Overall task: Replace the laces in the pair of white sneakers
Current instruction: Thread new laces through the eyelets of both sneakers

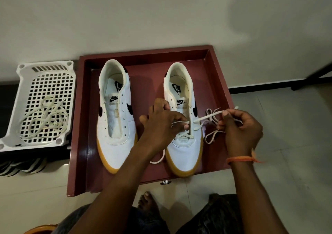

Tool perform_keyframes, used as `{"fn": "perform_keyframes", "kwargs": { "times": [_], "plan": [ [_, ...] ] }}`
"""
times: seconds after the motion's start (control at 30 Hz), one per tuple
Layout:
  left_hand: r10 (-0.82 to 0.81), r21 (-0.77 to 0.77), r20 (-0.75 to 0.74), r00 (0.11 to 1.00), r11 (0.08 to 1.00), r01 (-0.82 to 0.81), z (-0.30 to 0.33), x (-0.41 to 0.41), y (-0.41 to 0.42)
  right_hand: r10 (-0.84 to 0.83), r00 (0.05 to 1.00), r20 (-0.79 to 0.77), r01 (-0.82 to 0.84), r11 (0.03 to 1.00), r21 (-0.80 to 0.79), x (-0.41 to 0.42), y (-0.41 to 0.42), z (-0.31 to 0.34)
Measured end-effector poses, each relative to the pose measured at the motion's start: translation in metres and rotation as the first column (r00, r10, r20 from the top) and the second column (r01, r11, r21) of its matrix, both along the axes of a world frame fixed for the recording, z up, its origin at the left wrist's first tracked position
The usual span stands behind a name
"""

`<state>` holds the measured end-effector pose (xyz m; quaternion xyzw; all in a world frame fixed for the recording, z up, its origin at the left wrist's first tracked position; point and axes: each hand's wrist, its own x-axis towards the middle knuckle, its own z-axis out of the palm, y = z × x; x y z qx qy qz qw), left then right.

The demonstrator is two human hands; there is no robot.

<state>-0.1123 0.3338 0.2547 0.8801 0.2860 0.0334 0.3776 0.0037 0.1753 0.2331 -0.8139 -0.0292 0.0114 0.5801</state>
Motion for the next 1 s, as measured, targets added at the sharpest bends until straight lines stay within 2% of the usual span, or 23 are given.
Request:
{"fn": "perform_keyframes", "kwargs": {
  "times": [0.1, 0.17, 0.23, 0.3, 0.4, 0.43, 0.5, 0.57, 0.6, 0.63, 0.7, 0.8, 0.9, 1.0],
  "plan": [
    [0.004, -0.011, 0.007, 1.0, 1.0, -0.004, -0.003, -0.001, -0.001, 0.266, 0.962, -0.062, -0.266, 0.964, 0.006, -0.011, 0.008, 0.001],
    [0.0, 0.005, 0.008, 1.0, 1.0, 0.0, -0.004, -0.001, -0.002, 0.444, 0.896, -0.023, -0.443, 0.887, -0.129, -0.017, 0.013, 0.001],
    [-0.005, 0.011, -0.003, 1.0, 1.0, 0.005, -0.006, 0.0, -0.002, 0.508, 0.86, 0.04, -0.485, 0.841, -0.239, -0.019, 0.015, -0.001],
    [-0.007, 0.025, -0.003, 1.0, 1.0, 0.007, -0.008, 0.0, -0.003, 0.531, 0.846, 0.054, -0.505, 0.829, -0.241, -0.018, 0.014, 0.0],
    [-0.017, 0.081, 0.001, 1.0, 0.997, 0.017, -0.006, -0.001, -0.002, 0.541, 0.841, -0.009, -0.532, 0.822, -0.202, -0.011, 0.009, 0.0],
    [-0.023, 0.111, -0.01, 1.0, 0.994, 0.024, -0.005, -0.002, -0.002, 0.477, 0.879, -0.024, -0.474, 0.865, -0.164, -0.007, 0.005, -0.001],
    [-0.028, 0.152, -0.031, 0.999, 0.988, 0.033, -0.002, -0.003, -0.001, 0.226, 0.974, -0.004, -0.225, 0.968, -0.113, 0.004, -0.003, -0.005],
    [-0.032, 0.152, -0.041, 0.999, 0.988, 0.038, 0.0, -0.004, -0.001, -0.027, 1.0, 0.017, 0.028, 0.997, -0.071, 0.011, -0.01, -0.006],
    [-0.043, 0.145, -0.043, 0.998, 0.988, 0.048, 0.0, -0.004, 0.0, -0.07, 0.998, 0.005, 0.07, 0.996, -0.046, 0.012, -0.011, -0.004],
    [-0.056, 0.133, -0.045, 0.997, 0.989, 0.061, 0.0, -0.005, 0.001, -0.043, 0.999, -0.016, 0.043, 0.999, -0.014, 0.011, -0.008, -0.002],
    [-0.078, 0.085, -0.008, 0.997, 0.993, 0.079, 0.0, -0.005, 0.005, 0.137, 0.988, -0.068, -0.135, 0.99, 0.031, 0.003, 0.0, 0.0],
    [-0.055, 0.107, 0.139, 0.989, 0.993, 0.04, 0.001, -0.006, 0.016, 0.39, 0.915, -0.106, -0.397, 0.916, -0.06, -0.014, 0.013, 0.0],
    [-0.098, 0.254, 0.191, 0.977, 0.966, 0.047, -0.001, -0.007, 0.025, 0.467, 0.883, -0.055, -0.469, 0.867, -0.166, -0.022, 0.019, -0.002],
    [-0.185, 0.289, 0.168, 0.968, 0.948, 0.131, -0.005, -0.008, 0.028, 0.512, 0.857, -0.062, -0.515, 0.844, -0.152, -0.019, 0.017, -0.003]
  ]
}}
